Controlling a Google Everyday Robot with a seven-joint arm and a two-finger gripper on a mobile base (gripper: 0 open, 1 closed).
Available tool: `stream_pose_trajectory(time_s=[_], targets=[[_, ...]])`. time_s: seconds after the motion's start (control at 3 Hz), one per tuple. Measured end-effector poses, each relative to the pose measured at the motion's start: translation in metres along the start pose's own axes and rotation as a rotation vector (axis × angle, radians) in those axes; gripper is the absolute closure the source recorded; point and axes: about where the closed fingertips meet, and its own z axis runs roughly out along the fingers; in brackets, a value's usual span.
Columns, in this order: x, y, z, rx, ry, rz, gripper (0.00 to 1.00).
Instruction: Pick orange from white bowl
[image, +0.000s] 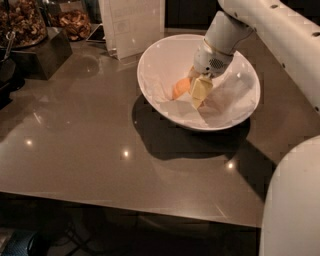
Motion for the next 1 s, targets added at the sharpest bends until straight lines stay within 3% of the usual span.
stream_pose_trajectory(time_s=[0.33,0.67,1.0], targets=[[-0.004,0.004,-0.023,0.06,-0.045,-0.004,0.87],[-0.013,0.015,-0.068,0.151,-0.18,-0.038,1.0],[-0.009,0.039,-0.12,0.26,-0.305,-0.046,1.0]])
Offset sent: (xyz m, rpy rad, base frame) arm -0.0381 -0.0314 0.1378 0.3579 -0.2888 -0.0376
